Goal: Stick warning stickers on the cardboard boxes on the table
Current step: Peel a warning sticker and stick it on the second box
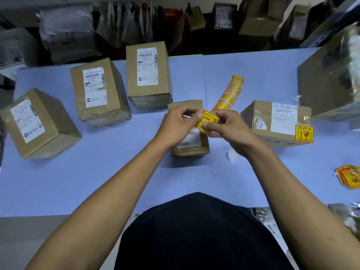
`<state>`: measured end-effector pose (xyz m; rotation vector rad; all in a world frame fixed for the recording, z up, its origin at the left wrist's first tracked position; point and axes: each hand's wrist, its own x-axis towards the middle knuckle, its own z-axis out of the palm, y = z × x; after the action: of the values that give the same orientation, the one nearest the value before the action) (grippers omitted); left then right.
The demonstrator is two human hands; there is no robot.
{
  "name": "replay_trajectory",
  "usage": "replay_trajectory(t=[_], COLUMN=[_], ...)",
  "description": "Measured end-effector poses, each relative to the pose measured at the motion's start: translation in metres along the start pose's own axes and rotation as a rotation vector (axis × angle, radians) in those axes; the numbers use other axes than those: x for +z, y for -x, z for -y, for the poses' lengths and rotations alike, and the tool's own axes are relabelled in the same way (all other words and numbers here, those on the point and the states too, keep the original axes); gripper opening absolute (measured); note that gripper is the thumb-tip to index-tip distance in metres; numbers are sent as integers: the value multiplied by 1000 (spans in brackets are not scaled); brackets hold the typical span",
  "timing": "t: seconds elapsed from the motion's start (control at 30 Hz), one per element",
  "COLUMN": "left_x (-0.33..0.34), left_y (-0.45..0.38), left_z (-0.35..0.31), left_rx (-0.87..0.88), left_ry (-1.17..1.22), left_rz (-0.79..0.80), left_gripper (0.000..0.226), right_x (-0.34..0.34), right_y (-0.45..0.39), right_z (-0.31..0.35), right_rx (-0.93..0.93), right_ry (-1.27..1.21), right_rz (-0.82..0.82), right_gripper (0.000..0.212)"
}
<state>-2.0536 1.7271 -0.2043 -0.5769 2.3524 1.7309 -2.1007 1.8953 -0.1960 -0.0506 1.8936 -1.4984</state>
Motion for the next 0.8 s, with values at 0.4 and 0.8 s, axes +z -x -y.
replay_trajectory(t=[0.4, 0.8], left_x=[-9, -32], left_y=[62, 66], left_z=[-5, -6], left_rx=[-228, -153], left_ry=[668, 648], left_rz=[37, 169], left_gripper=[6, 10], right_x=[23, 24], right_y=[40, 62], right_z=[15, 26], right_rx=[-3, 90], right_ry=[-282, -412], right_rz=[-132, 130], right_gripper=[12, 27])
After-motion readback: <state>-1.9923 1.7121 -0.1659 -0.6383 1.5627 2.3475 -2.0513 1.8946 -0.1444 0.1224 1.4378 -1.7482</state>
